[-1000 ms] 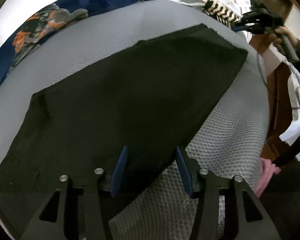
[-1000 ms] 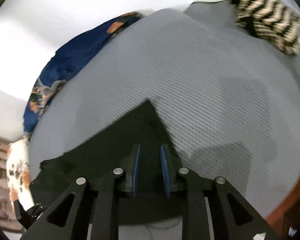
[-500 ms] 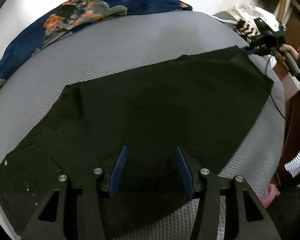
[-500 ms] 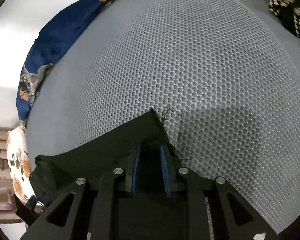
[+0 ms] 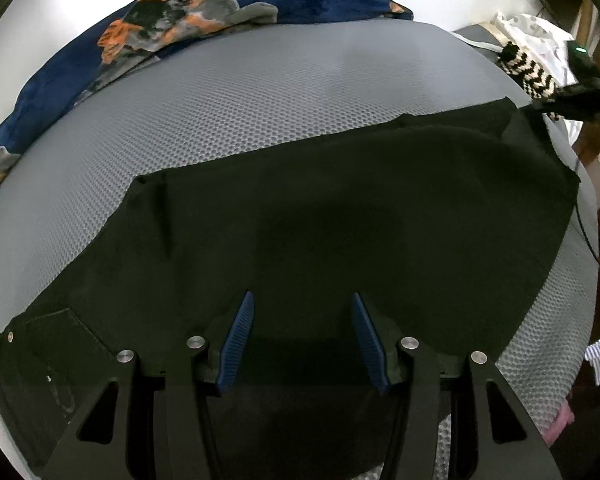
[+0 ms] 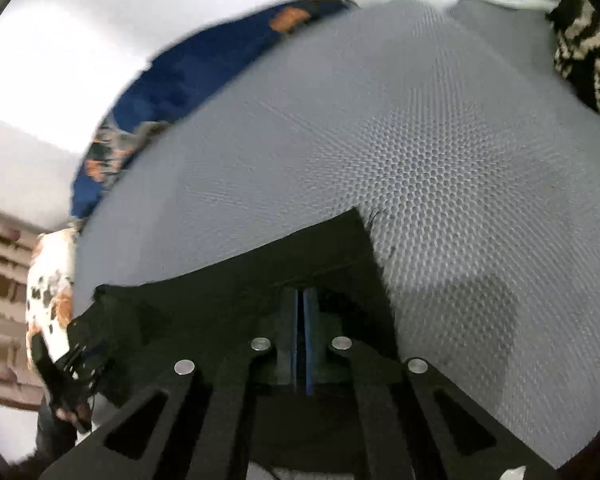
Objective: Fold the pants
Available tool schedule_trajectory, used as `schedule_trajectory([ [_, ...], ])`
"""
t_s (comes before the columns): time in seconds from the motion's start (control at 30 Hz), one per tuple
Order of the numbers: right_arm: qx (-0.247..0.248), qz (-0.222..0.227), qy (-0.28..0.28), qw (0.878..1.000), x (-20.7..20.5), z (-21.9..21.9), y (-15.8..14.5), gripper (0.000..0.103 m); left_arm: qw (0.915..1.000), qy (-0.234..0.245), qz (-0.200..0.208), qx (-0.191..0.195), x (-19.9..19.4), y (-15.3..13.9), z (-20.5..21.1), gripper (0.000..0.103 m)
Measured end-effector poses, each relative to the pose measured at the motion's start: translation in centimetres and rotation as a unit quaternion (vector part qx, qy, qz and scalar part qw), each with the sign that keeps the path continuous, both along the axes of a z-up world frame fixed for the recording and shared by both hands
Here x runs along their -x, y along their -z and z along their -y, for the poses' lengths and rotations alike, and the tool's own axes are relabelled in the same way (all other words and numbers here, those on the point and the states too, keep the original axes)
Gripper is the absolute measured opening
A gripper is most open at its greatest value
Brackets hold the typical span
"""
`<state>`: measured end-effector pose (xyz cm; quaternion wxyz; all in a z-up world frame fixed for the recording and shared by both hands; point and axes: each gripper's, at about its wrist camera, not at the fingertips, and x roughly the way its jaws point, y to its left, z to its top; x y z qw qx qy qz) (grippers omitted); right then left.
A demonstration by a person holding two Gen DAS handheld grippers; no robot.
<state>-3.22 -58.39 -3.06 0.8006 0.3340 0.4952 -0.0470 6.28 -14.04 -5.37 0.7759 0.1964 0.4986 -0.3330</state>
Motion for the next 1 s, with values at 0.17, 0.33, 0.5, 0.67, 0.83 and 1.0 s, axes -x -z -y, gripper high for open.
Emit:
schedule_trajectory([
  [0.17, 0.003, -0.003, -0.048, 0.999, 4.4, -2.8, 0.7, 0.002, 1.0, 0.0, -0.001, -0.002, -0.3, 0.5, 0.0, 0.052],
  [0.33, 0.007, -0.074, -0.097, 0.992, 6.5, -6.6, 4.7, 0.001, 1.0, 0.004, 0.002, -0.008, -0.2, 0.9, 0.3, 0.052],
  [0.5, 0.0, -0.032, -0.042, 0.999, 6.8, -4.5, 3.3, 0.007, 0.9998, 0.01, 0.006, -0.015, 0.1, 1.3, 0.6, 0.052],
  [0.67, -0.017, 0.001, 0.014, 1.0, 4.8, -0.3, 1.6, 0.032, 0.9998, 0.01, 0.006, -0.015, 0.2, 1.3, 0.5, 0.052],
  [0.83, -0.032, -0.014, 0.023, 0.999, -0.1, 2.8, 1.9, 0.032, 0.9998, 0.003, 0.008, -0.02, 0.5, 1.2, 0.4, 0.052],
  [1.0, -0.084, -0.044, 0.021, 0.995, -3.0, 4.5, 4.0, 0.032, 0.9996, -0.004, 0.009, -0.026, 0.5, 1.3, 0.1, 0.052],
])
